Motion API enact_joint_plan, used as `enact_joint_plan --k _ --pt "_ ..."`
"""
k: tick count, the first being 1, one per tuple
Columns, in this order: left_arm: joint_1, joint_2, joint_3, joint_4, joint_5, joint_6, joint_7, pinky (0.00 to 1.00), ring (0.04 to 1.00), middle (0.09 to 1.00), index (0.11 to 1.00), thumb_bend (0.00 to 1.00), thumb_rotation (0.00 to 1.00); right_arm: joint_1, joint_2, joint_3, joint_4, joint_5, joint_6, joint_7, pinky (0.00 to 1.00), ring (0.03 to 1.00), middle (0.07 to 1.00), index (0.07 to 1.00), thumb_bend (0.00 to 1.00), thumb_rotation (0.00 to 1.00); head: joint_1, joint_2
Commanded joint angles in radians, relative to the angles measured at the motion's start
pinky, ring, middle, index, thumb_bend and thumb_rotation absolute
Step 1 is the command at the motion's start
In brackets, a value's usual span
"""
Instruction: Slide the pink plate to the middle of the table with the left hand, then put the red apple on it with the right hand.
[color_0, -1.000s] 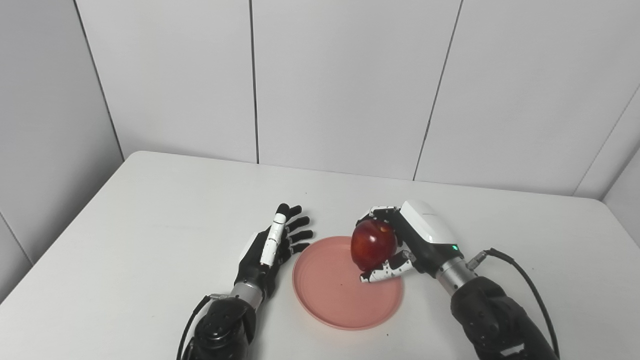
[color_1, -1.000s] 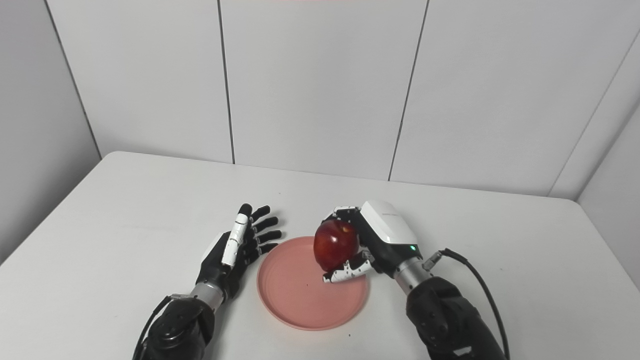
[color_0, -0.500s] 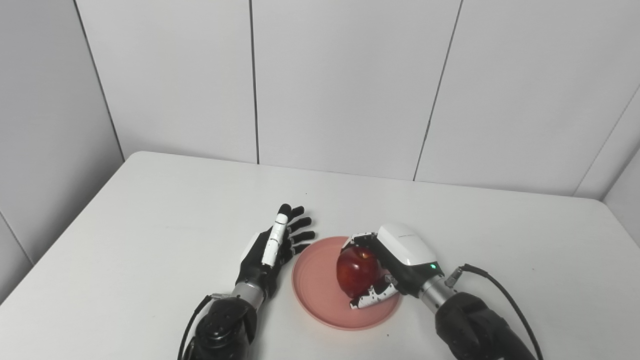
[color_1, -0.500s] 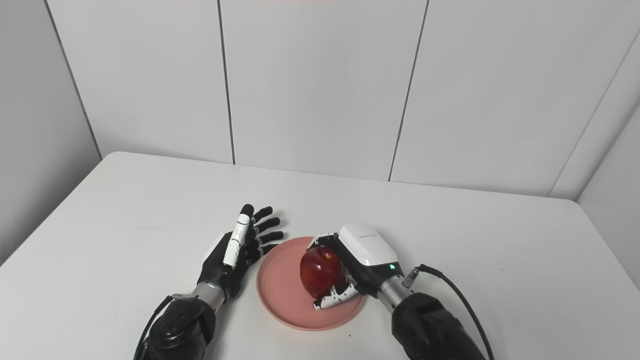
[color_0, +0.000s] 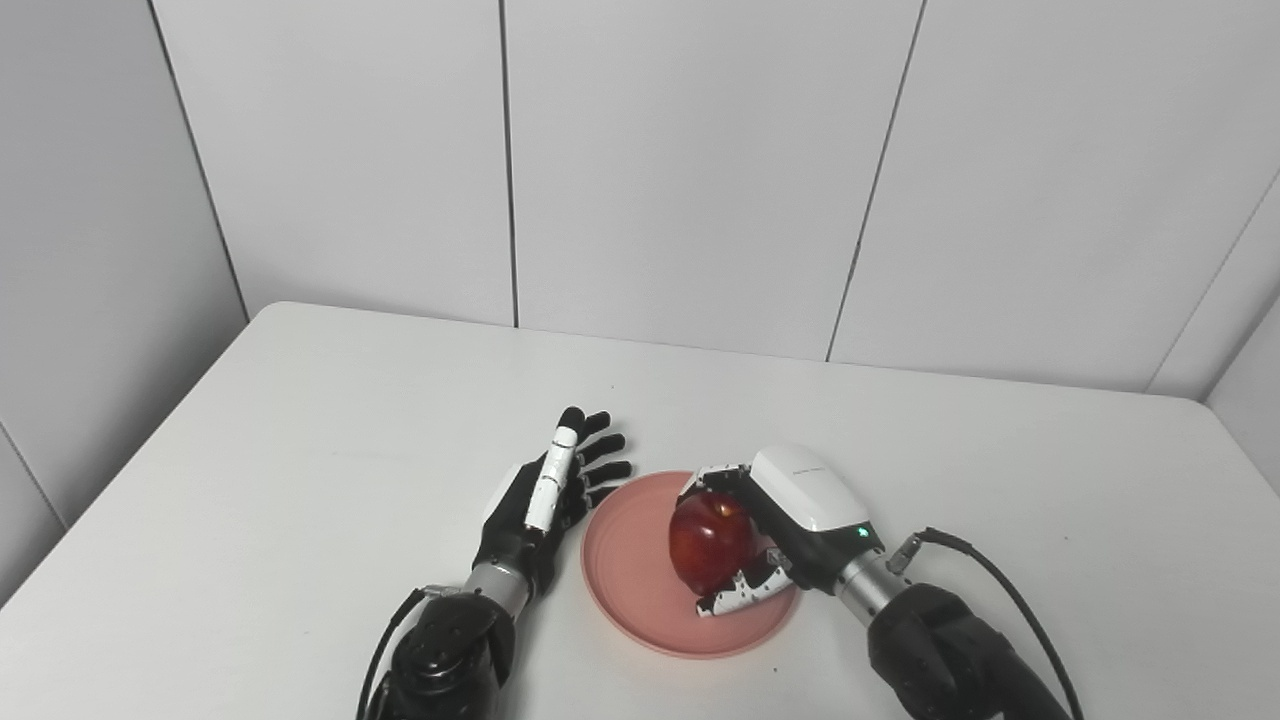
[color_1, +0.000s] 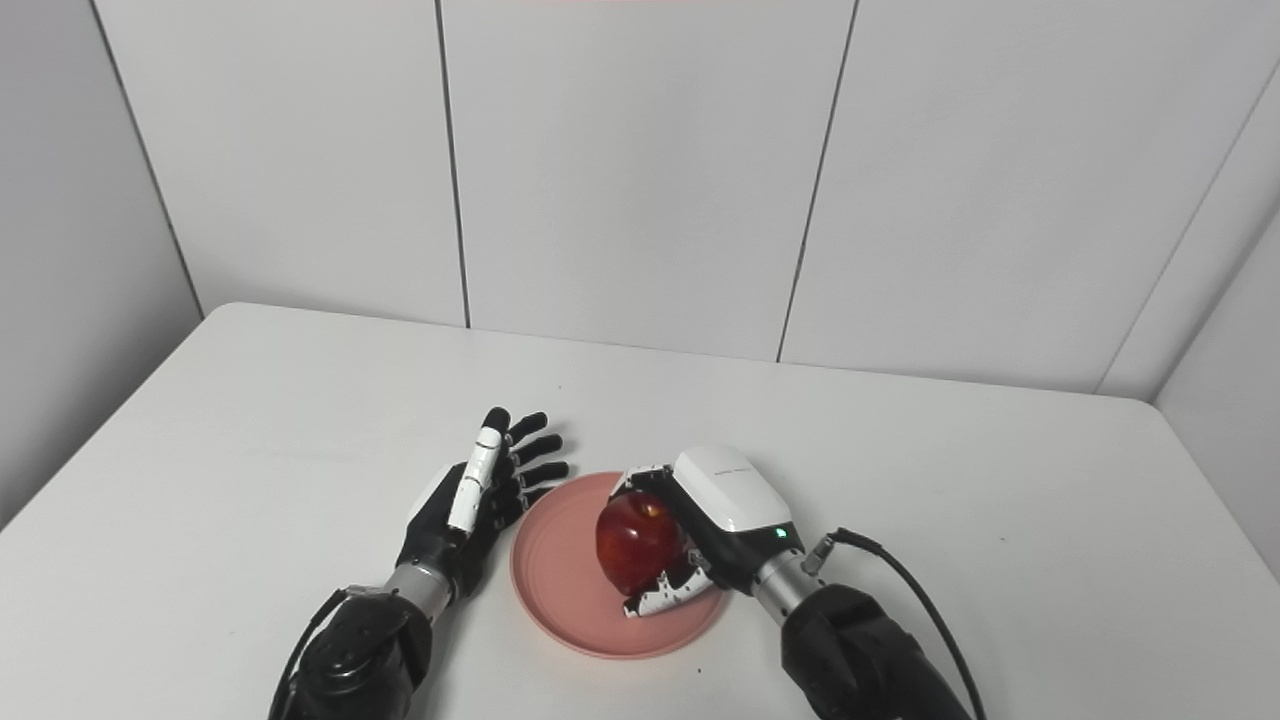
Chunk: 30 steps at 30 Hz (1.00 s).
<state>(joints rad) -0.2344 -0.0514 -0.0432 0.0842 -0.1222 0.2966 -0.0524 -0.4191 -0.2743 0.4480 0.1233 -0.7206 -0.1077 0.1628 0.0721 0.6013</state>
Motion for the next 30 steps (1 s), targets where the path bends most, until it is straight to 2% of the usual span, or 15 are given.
enact_joint_plan --k 1,4,5,6,7,9,11,15,24,30 --pt "-0.027 0.0 -0.007 0.001 0.01 0.012 -0.006 0.76 0.794 0.856 0.859 0.62 1.0 -0.033 -0.004 -0.008 -0.009 0.0 -0.034 -0.008 0.26 0.333 0.448 0.514 0.52 0.0 0.001 -0.001" --pt "-0.027 0.0 -0.007 -0.001 0.01 0.016 -0.006 0.75 0.792 0.855 0.856 0.62 1.0 -0.032 -0.005 -0.014 -0.011 0.007 -0.036 -0.014 0.3 0.379 0.443 0.534 0.52 0.01 0.001 -0.001" --pt "-0.027 0.0 -0.007 -0.002 0.009 0.017 -0.006 0.75 0.793 0.857 0.858 0.62 1.0 -0.031 -0.007 -0.016 -0.012 0.008 -0.039 -0.016 0.34 0.412 0.463 0.528 0.52 0.04 0.001 -0.001" --pt "-0.027 0.0 -0.007 -0.002 0.009 0.018 -0.006 0.75 0.794 0.858 0.859 0.62 0.99 -0.031 -0.009 -0.016 -0.012 0.008 -0.041 -0.017 0.38 0.443 0.502 0.509 0.52 0.12 0.001 -0.001" --pt "-0.027 0.0 -0.007 -0.002 0.008 0.019 -0.006 0.75 0.794 0.858 0.859 0.62 0.99 -0.03 -0.01 -0.018 -0.012 0.009 -0.044 -0.021 0.43 0.481 0.536 0.554 0.64 0.23 0.001 -0.001" --pt "-0.027 0.001 -0.008 -0.002 0.009 0.019 -0.008 0.75 0.794 0.858 0.859 0.62 1.0 -0.03 -0.012 -0.021 -0.013 0.008 -0.045 -0.026 0.48 0.531 0.576 0.615 0.79 0.34 -0.002 -0.002" --pt "-0.027 0.003 -0.01 -0.003 0.011 0.02 -0.008 0.75 0.794 0.859 0.859 0.62 1.0 -0.03 -0.015 -0.025 -0.013 0.006 -0.045 -0.028 0.53 0.581 0.617 0.64 0.86 0.4 -0.003 -0.002" --pt "-0.027 0.004 -0.01 -0.005 0.013 0.024 -0.007 0.75 0.794 0.856 0.86 0.63 1.0 -0.03 -0.018 -0.031 -0.014 0.01 -0.047 -0.026 0.54 0.604 0.645 0.653 0.91 0.42 -0.006 0.0" --pt "-0.027 0.009 -0.008 -0.003 0.011 0.023 -0.013 0.75 0.793 0.853 0.858 0.63 1.0 -0.032 -0.02 -0.041 -0.016 0.014 -0.049 -0.026 0.53 0.598 0.64 0.65 0.92 0.4 -0.014 0.001" --pt "-0.026 0.008 -0.007 -0.006 0.008 0.027 -0.015 0.75 0.797 0.855 0.855 0.62 0.99 -0.032 -0.022 -0.045 -0.024 0.014 -0.044 -0.018 0.6 0.685 0.713 0.675 0.96 0.45 -0.016 -0.001"
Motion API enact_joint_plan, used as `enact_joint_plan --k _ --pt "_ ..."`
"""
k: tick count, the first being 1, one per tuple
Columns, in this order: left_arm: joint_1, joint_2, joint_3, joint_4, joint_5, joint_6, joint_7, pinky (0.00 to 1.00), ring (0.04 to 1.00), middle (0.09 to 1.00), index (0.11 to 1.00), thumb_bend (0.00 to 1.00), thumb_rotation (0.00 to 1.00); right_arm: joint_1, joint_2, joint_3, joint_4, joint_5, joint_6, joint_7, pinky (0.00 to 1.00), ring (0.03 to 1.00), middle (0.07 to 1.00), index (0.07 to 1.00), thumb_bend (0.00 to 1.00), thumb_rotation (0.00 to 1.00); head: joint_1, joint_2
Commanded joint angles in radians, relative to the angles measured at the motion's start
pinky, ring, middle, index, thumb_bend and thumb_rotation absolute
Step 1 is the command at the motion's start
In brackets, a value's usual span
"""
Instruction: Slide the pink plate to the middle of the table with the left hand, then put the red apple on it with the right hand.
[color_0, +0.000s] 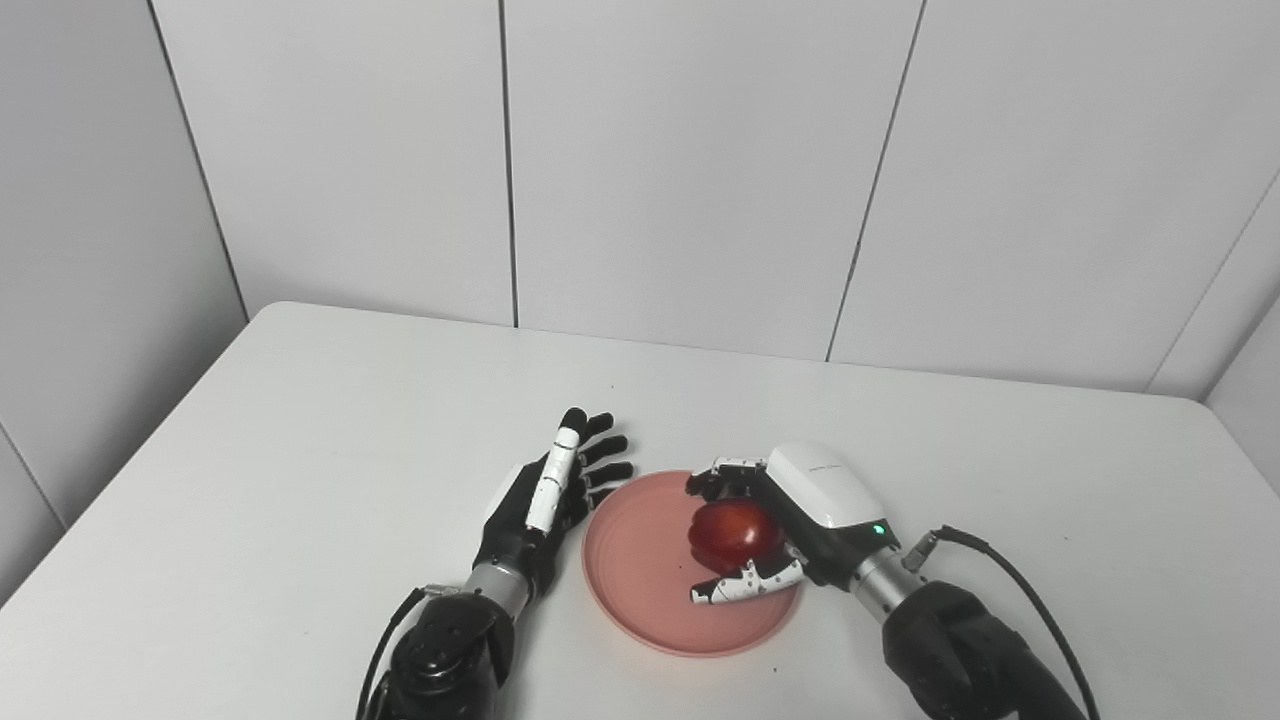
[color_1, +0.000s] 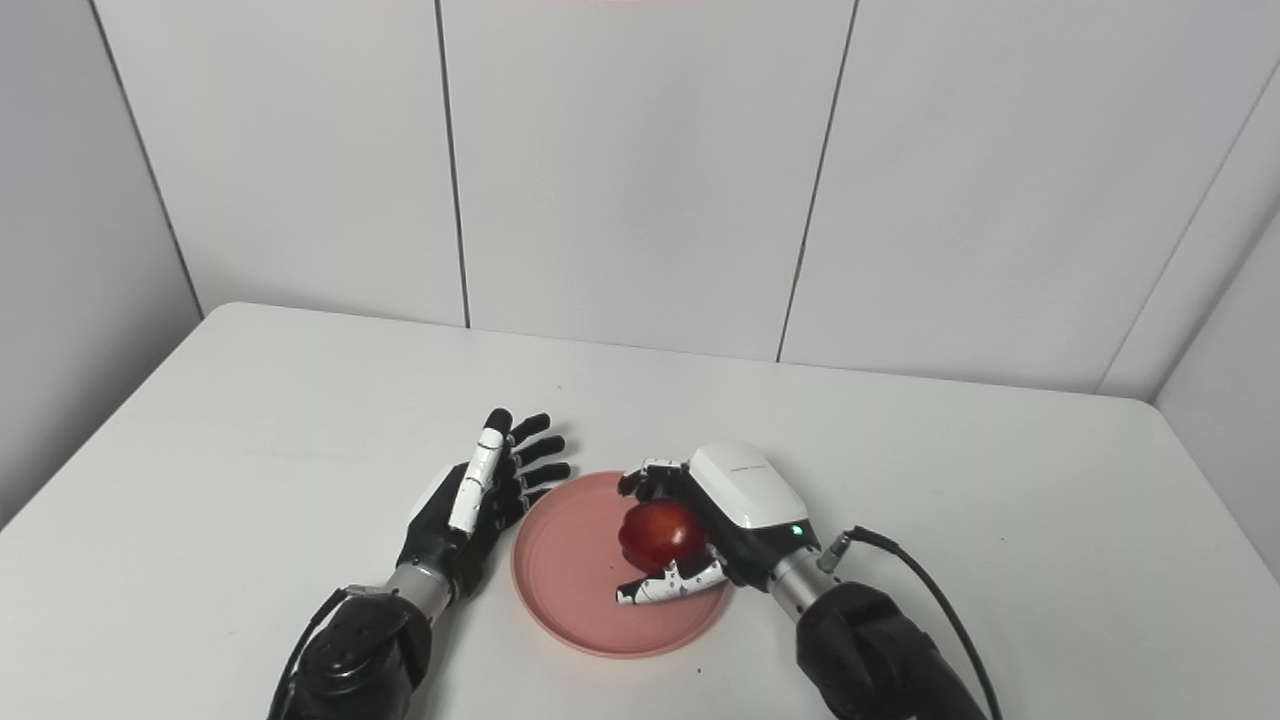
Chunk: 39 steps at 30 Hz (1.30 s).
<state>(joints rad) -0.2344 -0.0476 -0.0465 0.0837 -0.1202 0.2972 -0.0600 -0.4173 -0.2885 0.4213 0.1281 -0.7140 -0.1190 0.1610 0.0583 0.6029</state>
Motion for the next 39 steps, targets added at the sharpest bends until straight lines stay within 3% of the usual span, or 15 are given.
enact_joint_plan --k 1,14,21,25,28,31,36,39 --pt "-0.026 0.004 -0.004 -0.006 0.006 0.027 -0.007 0.75 0.796 0.854 0.855 0.63 0.99 -0.034 -0.008 -0.018 -0.029 0.006 -0.034 -0.018 0.61 0.704 0.729 0.682 0.97 0.46 -0.002 -0.002" --pt "-0.027 0.01 -0.006 -0.002 0.009 0.028 -0.011 0.76 0.801 0.857 0.857 0.62 1.0 -0.043 -0.013 -0.045 -0.093 0.0 -0.007 0.003 0.65 0.755 0.771 0.72 0.97 0.53 -0.008 -0.005" --pt "-0.028 0.008 -0.002 -0.004 0.0 0.038 -0.011 0.75 0.799 0.859 0.854 0.62 0.99 -0.059 -0.006 -0.124 -0.182 0.027 0.007 0.002 0.64 0.758 0.78 0.737 0.98 0.61 -0.013 -0.007" --pt "-0.027 0.008 -0.002 -0.009 0.004 0.044 -0.007 0.75 0.799 0.861 0.856 0.62 0.99 -0.054 -0.005 -0.173 -0.21 0.067 0.003 -0.001 0.65 0.759 0.781 0.759 0.96 0.71 -0.021 -0.007" --pt "-0.026 0.014 -0.001 -0.005 0.002 0.034 -0.012 0.75 0.799 0.861 0.857 0.63 0.99 -0.016 0.025 -0.239 -0.217 0.168 0.027 -0.011 0.64 0.754 0.778 0.764 0.91 0.76 -0.032 -0.008" --pt "-0.021 0.019 -0.002 -0.006 0.009 0.012 -0.012 0.76 0.795 0.855 0.856 0.64 0.99 0.029 0.074 -0.305 -0.208 0.299 0.06 -0.014 0.7 0.794 0.813 0.785 0.83 0.88 -0.04 -0.007" --pt "-0.003 0.028 -0.008 -0.018 0.025 -0.04 -0.01 0.8 0.805 0.859 0.862 0.67 0.96 0.117 0.179 -0.412 -0.165 0.526 0.141 -0.026 0.71 0.823 0.847 0.831 0.83 0.98 -0.051 -0.006" --pt "0.016 0.031 -0.017 -0.028 0.055 -0.096 0.004 0.85 0.837 0.86 0.869 0.69 0.96 0.161 0.237 -0.465 -0.143 0.642 0.212 -0.035 0.79 0.875 0.886 0.865 0.85 1.0 -0.058 -0.006"
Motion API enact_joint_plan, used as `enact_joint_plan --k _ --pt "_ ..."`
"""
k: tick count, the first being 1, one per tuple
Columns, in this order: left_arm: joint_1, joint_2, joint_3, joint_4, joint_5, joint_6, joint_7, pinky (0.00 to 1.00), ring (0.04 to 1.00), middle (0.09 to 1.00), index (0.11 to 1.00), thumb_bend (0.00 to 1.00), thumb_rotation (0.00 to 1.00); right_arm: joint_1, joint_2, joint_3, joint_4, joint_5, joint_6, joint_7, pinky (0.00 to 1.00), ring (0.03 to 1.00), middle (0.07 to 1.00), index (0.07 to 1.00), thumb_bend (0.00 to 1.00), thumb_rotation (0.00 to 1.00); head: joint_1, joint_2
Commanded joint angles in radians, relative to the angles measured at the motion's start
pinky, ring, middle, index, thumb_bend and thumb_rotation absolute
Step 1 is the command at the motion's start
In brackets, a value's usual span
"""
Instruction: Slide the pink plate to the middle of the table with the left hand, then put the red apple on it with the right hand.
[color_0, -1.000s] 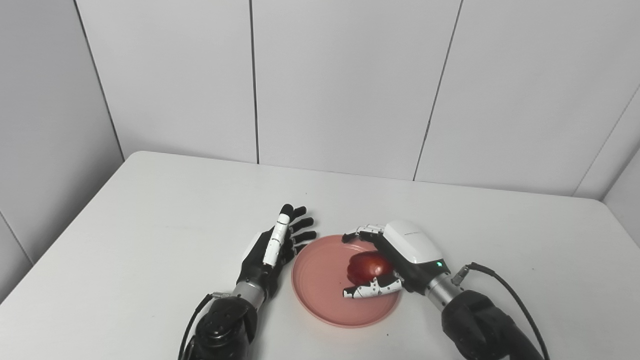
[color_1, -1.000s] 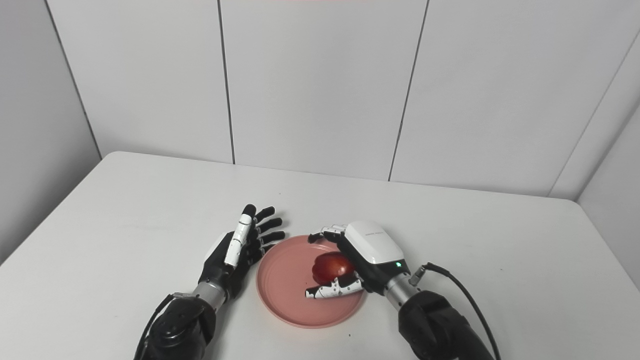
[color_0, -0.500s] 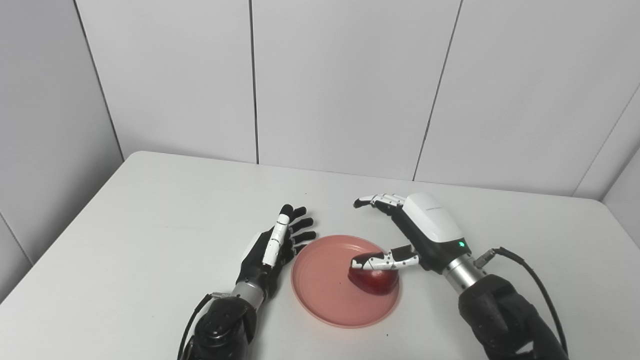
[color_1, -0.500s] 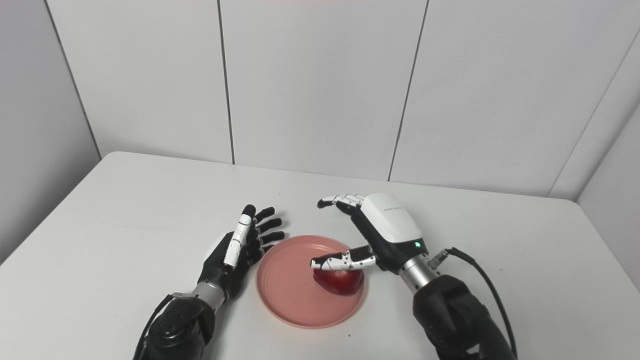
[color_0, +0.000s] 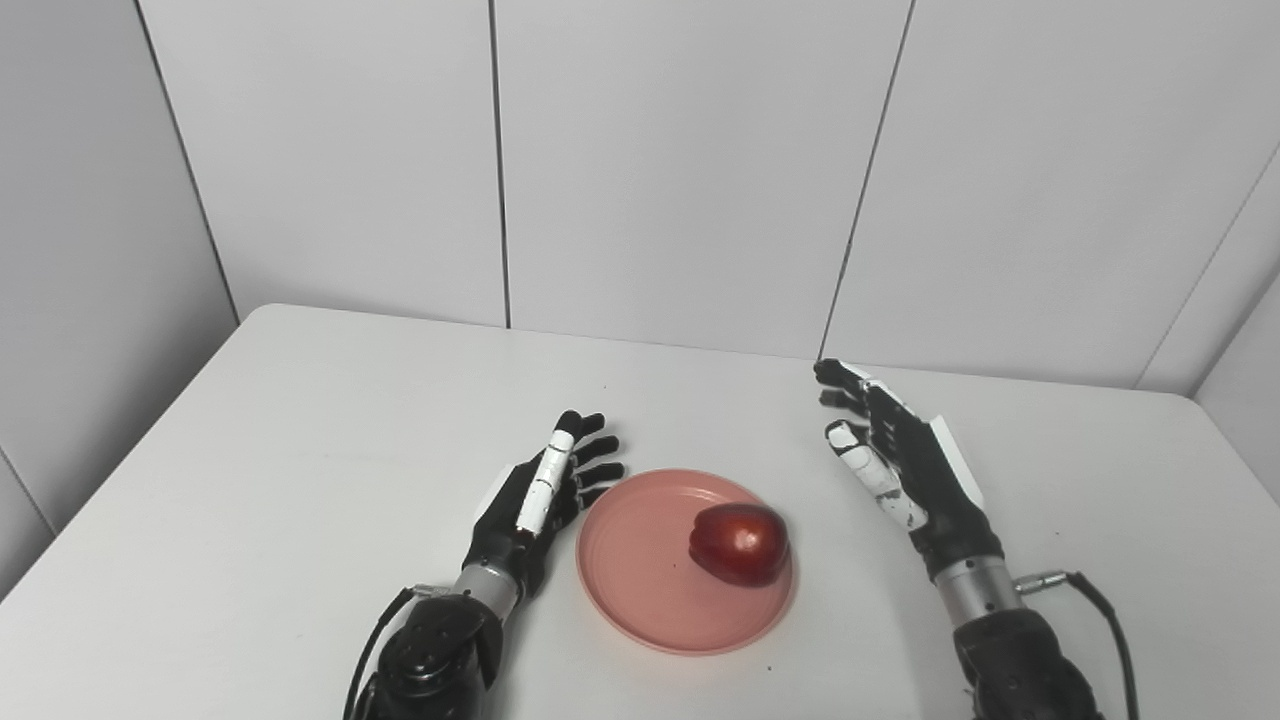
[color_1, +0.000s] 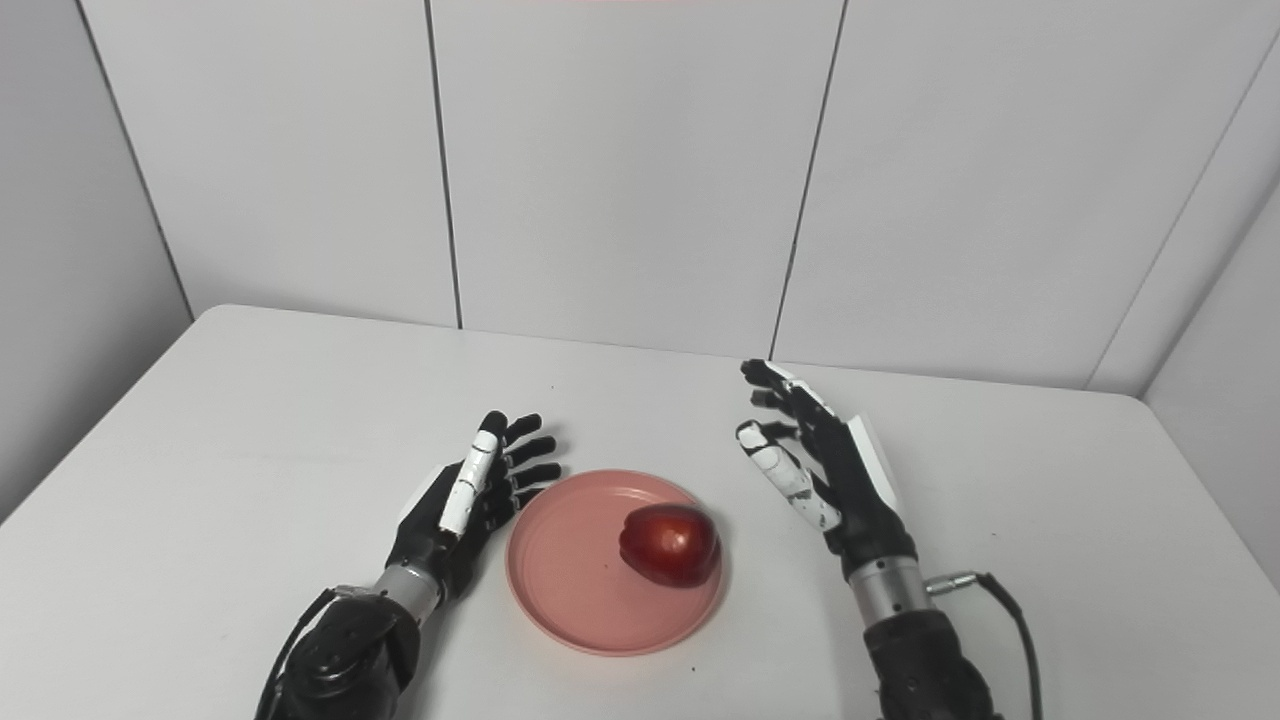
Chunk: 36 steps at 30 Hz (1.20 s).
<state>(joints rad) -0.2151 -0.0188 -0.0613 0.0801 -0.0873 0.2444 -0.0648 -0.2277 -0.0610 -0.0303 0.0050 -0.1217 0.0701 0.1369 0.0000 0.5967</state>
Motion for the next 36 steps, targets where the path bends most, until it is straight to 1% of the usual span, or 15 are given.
enact_joint_plan --k 1,3,4,6,7,9,11,14,17,19,21,23,26,31,36 --pt "0.004 -0.001 -0.003 -0.026 0.032 -0.066 0.015 0.88 0.853 0.86 0.87 0.7 0.96 -0.017 0.022 -0.025 -0.011 0.074 0.03 -0.015 0.82 0.898 0.902 0.885 0.86 1.0 -0.002 0.0" --pt "0.02 -0.003 -0.009 -0.029 0.056 -0.113 0.027 0.91 0.874 0.871 0.879 0.7 0.97 0.005 0.043 -0.039 0.005 0.104 0.036 -0.029 0.85 0.917 0.914 0.901 0.87 1.0 -0.009 0.002" --pt "0.028 -0.004 -0.014 -0.033 0.072 -0.133 0.033 0.95 0.898 0.892 0.892 0.71 0.98 0.014 0.05 -0.041 0.012 0.111 0.035 -0.036 0.89 0.942 0.931 0.91 0.87 1.0 -0.013 0.004" --pt "0.044 -0.004 -0.026 -0.04 0.108 -0.177 0.047 0.98 0.941 0.927 0.919 0.72 0.99 0.03 0.06 -0.041 0.03 0.113 0.02 -0.053 0.93 0.957 0.946 0.915 0.88 1.0 -0.017 0.006" --pt "0.052 -0.005 -0.031 -0.044 0.122 -0.191 0.052 0.99 0.981 0.958 0.944 0.73 1.0 0.036 0.063 -0.037 0.037 0.107 0.015 -0.062 0.94 0.96 0.953 0.916 0.88 1.0 -0.018 0.006" --pt "0.065 -0.006 -0.035 -0.05 0.138 -0.206 0.056 1.0 0.993 0.98 0.959 0.75 1.0 0.046 0.066 -0.027 0.046 0.094 0.006 -0.08 0.94 0.96 0.953 0.915 0.88 1.0 -0.021 0.008" --pt "0.084 -0.012 -0.041 -0.068 0.163 -0.205 0.07 1.0 0.999 0.996 0.986 0.77 1.0 0.061 0.071 -0.014 0.049 0.087 -0.002 -0.091 0.96 0.968 0.96 0.923 0.87 1.0 -0.026 0.011" --pt "0.109 -0.023 -0.048 -0.098 0.182 -0.198 0.079 1.0 1.0 1.0 0.999 0.8 1.0 0.078 0.075 0.002 0.047 0.084 -0.007 -0.103 1.0 0.983 0.973 0.939 0.86 1.0 -0.026 0.014" --pt "0.135 -0.029 -0.054 -0.126 0.181 -0.191 0.074 1.0 1.0 1.0 1.0 0.79 1.0 0.088 0.081 0.02 0.042 0.076 -0.01 -0.117 1.0 0.988 0.975 0.932 0.86 1.0 -0.027 0.018" --pt "0.148 -0.034 -0.055 -0.143 0.18 -0.175 0.071 1.0 1.0 1.0 1.0 0.79 1.0 0.094 0.083 0.031 0.043 0.07 -0.012 -0.124 1.0 0.991 0.977 0.929 0.86 1.0 -0.031 0.019" --pt "0.157 -0.038 -0.055 -0.158 0.181 -0.147 0.068 1.0 1.0 1.0 1.0 0.79 1.0 0.098 0.083 0.044 0.045 0.061 -0.025 -0.127 1.0 0.995 0.979 0.925 0.86 1.0 -0.036 0.02" --pt "0.161 -0.04 -0.054 -0.168 0.18 -0.127 0.066 1.0 1.0 1.0 1.0 0.79 1.0 0.1 0.08 0.057 0.047 0.047 -0.04 -0.131 1.0 0.999 0.984 0.925 0.85 1.0 -0.041 0.021" --pt "0.163 -0.041 -0.054 -0.174 0.177 -0.11 0.063 1.0 1.0 1.0 1.0 0.78 1.0 0.102 0.079 0.068 0.05 0.03 -0.061 -0.142 1.0 1.0 0.984 0.92 0.86 1.0 -0.045 0.022" --pt "0.157 -0.033 -0.059 -0.162 0.183 -0.105 0.057 1.0 1.0 1.0 1.0 0.75 1.0 0.102 0.08 0.074 0.047 0.032 -0.057 -0.143 1.0 1.0 0.984 0.919 0.86 1.0 -0.043 0.023" --pt "0.146 -0.033 -0.055 -0.144 0.183 -0.109 0.061 1.0 1.0 1.0 1.0 0.75 1.0 0.098 0.072 0.079 0.052 0.032 -0.048 -0.139 1.0 1.0 0.983 0.929 0.86 1.0 -0.04 0.023"
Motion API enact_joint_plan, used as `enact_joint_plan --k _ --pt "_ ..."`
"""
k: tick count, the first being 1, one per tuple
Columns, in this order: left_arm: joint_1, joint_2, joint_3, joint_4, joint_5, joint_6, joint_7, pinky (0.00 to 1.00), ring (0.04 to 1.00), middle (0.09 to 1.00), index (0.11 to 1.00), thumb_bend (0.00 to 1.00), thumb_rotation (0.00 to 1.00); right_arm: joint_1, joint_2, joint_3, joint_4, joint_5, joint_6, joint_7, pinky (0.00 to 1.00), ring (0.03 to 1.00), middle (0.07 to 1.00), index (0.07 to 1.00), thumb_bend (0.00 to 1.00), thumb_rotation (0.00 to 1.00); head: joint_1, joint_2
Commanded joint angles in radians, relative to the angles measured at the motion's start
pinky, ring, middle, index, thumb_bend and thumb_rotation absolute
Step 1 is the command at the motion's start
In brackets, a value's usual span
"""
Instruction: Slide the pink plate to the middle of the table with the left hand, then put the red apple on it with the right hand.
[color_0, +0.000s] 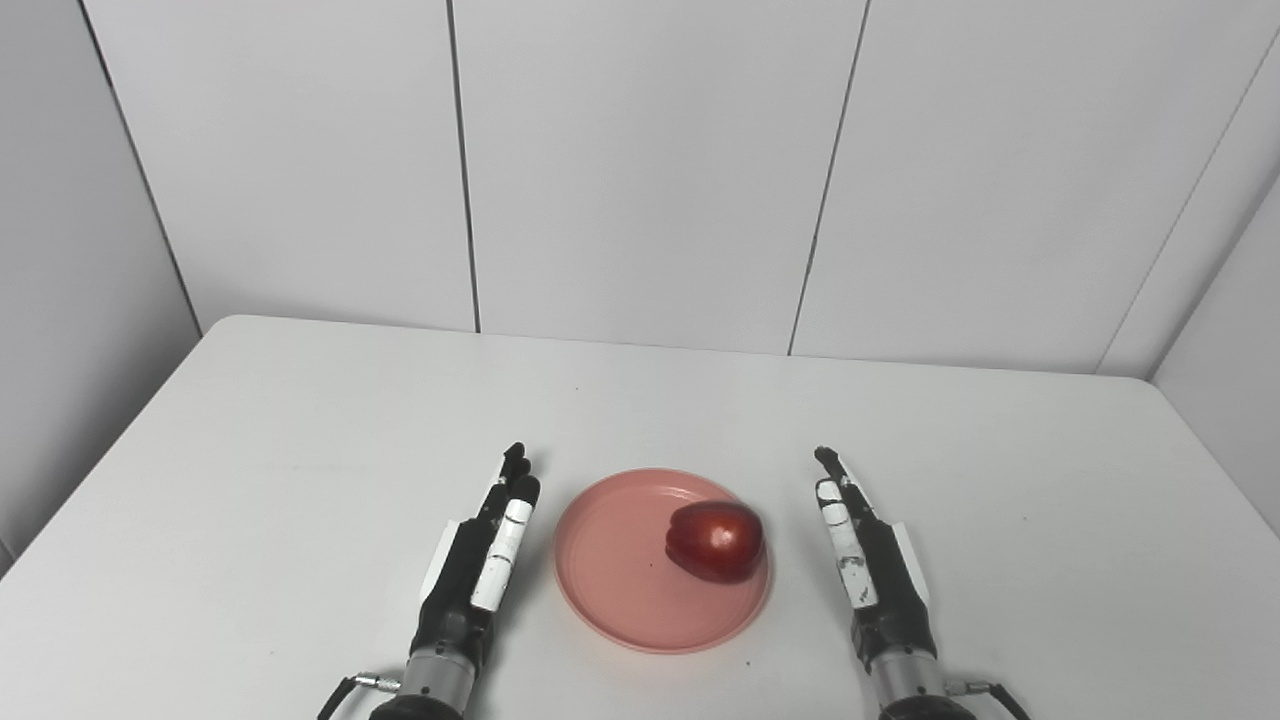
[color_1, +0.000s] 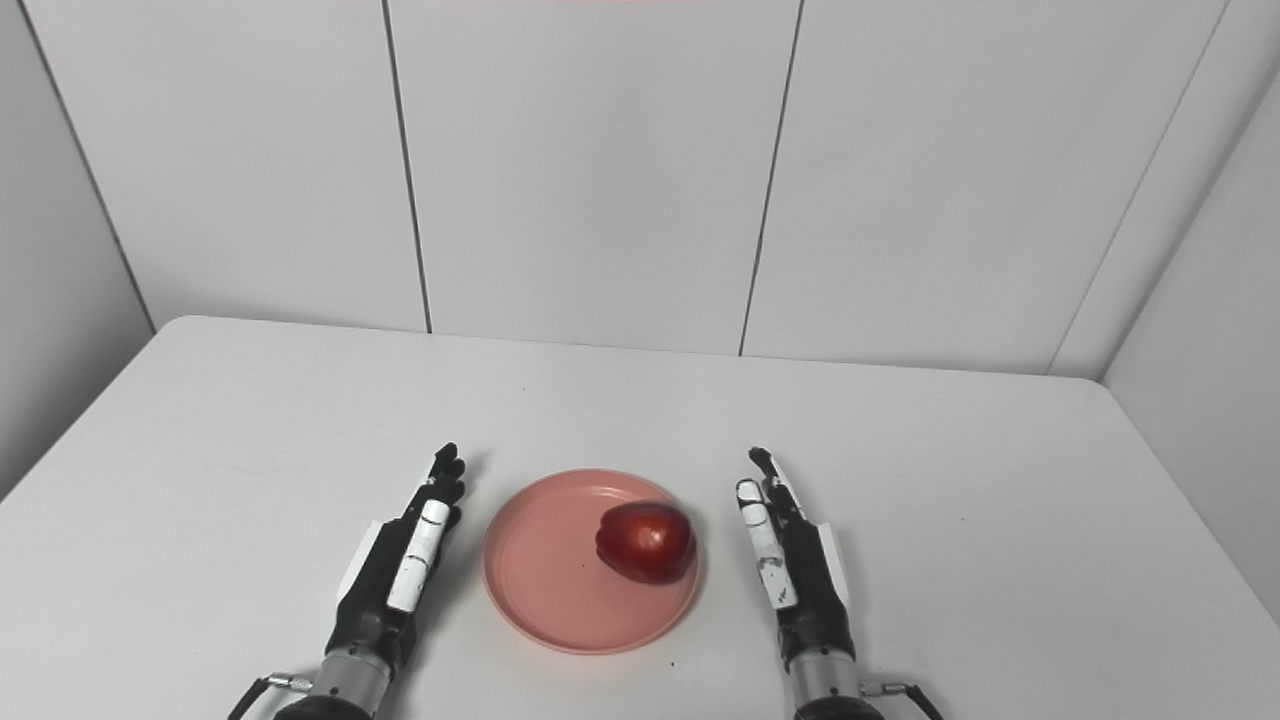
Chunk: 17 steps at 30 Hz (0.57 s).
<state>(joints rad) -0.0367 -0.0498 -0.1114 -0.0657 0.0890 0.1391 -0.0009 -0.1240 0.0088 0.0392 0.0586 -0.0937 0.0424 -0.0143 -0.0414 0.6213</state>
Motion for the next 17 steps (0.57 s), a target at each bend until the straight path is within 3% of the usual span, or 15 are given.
enact_joint_plan --k 1,13,17 --pt "-0.034 -0.002 -0.004 0.006 0.007 -0.006 -0.002 1.0 1.0 1.0 1.0 0.75 1.0 -0.007 0.001 0.009 0.0 0.007 -0.018 0.012 1.0 1.0 0.983 0.93 0.86 1.0 0.002 -0.001" --pt "-0.054 -0.002 0.009 0.038 -0.004 -0.03 -0.002 1.0 1.0 1.0 1.0 0.75 1.0 -0.009 -0.003 0.007 0.004 0.015 -0.005 0.008 1.0 0.99 0.981 0.928 0.86 1.0 0.002 -0.004" --pt "-0.058 -0.001 0.014 0.046 -0.005 -0.041 -0.001 1.0 1.0 1.0 1.0 0.76 1.0 -0.008 0.029 -0.031 0.0 0.087 0.035 0.002 1.0 0.981 0.969 0.922 0.84 1.0 0.002 -0.004"
